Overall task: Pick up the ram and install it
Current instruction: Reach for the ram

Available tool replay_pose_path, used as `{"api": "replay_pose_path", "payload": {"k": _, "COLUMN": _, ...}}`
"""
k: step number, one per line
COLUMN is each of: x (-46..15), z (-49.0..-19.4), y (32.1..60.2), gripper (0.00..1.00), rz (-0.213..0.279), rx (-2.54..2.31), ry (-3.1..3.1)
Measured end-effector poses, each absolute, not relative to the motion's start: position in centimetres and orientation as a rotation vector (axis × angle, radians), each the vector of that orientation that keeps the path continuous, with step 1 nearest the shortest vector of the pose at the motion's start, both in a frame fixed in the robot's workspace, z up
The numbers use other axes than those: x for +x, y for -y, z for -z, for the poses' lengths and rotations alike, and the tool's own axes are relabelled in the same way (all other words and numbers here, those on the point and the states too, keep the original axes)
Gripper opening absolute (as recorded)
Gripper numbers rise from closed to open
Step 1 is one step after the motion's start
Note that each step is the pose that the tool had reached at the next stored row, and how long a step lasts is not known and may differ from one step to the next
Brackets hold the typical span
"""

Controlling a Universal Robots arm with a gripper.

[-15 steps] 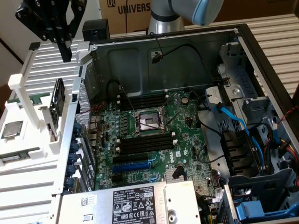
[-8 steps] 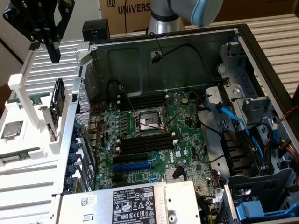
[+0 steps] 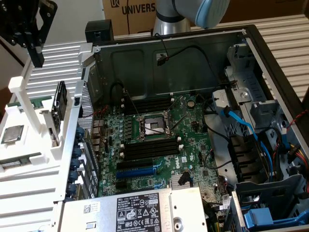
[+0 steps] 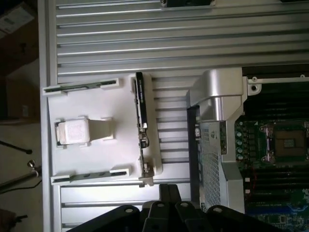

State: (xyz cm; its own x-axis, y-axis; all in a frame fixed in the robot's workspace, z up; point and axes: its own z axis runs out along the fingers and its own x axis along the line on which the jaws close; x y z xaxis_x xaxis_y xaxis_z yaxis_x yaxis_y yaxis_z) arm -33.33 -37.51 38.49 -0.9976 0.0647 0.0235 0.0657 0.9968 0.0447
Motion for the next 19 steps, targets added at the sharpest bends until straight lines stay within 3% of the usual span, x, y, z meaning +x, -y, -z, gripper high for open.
{"api": "replay_pose_path", "payload": {"k": 19, "x": -41.9, "z": -37.7, "y": 37.2, "gripper": 0.10, "rz": 0.070, "rx": -0.093, "ry": 3.105}}
